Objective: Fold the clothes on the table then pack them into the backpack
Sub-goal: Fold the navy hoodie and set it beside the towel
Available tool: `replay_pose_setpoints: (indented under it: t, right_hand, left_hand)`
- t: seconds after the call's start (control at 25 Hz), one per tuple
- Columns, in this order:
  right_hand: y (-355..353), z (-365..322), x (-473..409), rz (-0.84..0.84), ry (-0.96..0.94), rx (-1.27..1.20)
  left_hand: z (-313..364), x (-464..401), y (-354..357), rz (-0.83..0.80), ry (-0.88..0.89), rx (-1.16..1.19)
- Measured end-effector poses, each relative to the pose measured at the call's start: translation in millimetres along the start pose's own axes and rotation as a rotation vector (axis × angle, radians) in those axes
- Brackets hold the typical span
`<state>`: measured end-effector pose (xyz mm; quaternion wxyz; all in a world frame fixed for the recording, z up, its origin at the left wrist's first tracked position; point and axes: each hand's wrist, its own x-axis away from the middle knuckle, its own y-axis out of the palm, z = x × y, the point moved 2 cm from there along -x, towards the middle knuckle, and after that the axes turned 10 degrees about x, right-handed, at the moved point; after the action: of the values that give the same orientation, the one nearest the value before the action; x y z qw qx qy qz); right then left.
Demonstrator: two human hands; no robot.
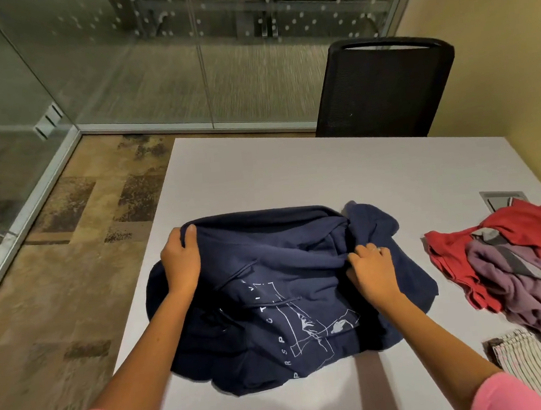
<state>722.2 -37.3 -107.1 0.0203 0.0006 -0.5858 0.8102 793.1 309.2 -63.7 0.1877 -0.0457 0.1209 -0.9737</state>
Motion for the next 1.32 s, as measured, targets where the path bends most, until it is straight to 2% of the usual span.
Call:
replay_pose_setpoints:
  t: [0.04, 0.12, 0.2, 0.32, 0.44, 0.56, 0.6, 0.76, 0.92, 1.04, 1.12, 1.24, 1.32]
  right_hand:
    - [-1.3, -4.0, 11.9, 0.076, -0.028, -0.042]
    - [1.1, -16.8, 39.1, 0.089, -0.124, -0.101]
    - [8.5, -32.6, 66.2, 0.038, -0.221, -0.094]
    - [15.2, -51.4, 87.0, -0.126, -0.294, -0.093]
    - [-6.1, -46.6, 62.8, -0.219, -0.187, -0.275]
    - [-20.3, -19.8, 11.6, -0.167, -0.051, -0.343]
    - [-23.1, -13.2, -3.9, -0.166, -0.066, -0.317]
    - [-25.1, -10.9, -41.5, -0.28, -0.549, 0.098]
    - [-26.8, -1.9, -47.8, -0.171, -0.748, 0.264]
    - [-29.2, 24.3, -57.3, -0.177, -0.565, 0.4]
    - [-30.8, 56.8, -62.8, -0.131, -0.371, 0.344]
    - [-29.5, 109.5, -64.7, -0.165, -0.124, 0.238]
    - [-38.8, 134.4, -62.8, -0.07, -0.036, 0.175]
  left_hand:
    - [-7.9, 1.4, -6.1, 0.026, -0.03, -0.008]
    - [-24.1, 4.6, -17.7, 0.066, -0.082, -0.036]
    - [-39.8, 8.9, -27.7, 0.072, -0.112, -0.063]
    - [-60.8, 19.2, -40.7, 0.076, -0.151, -0.068]
    - [-80.0, 26.7, -53.4, 0.066, -0.208, -0.088]
    - [-89.2, 30.7, -60.3, 0.027, -0.251, -0.097]
    - [-89.6, 32.7, -61.2, 0.013, -0.261, -0.102]
    - [-92.7, 37.3, -64.6, -0.01, -0.273, -0.119]
    - [-94.9, 33.1, -67.9, -0.006, -0.288, -0.139]
    - [-90.1, 24.4, -70.4, 0.029, -0.303, -0.128]
    - [-83.0, 14.4, -72.0, 0.058, -0.311, -0.119]
    - [-63.6, -2.5, -69.5, 0.068, -0.266, -0.106]
    - [-43.9, -15.2, -64.8, 0.071, -0.206, -0.104]
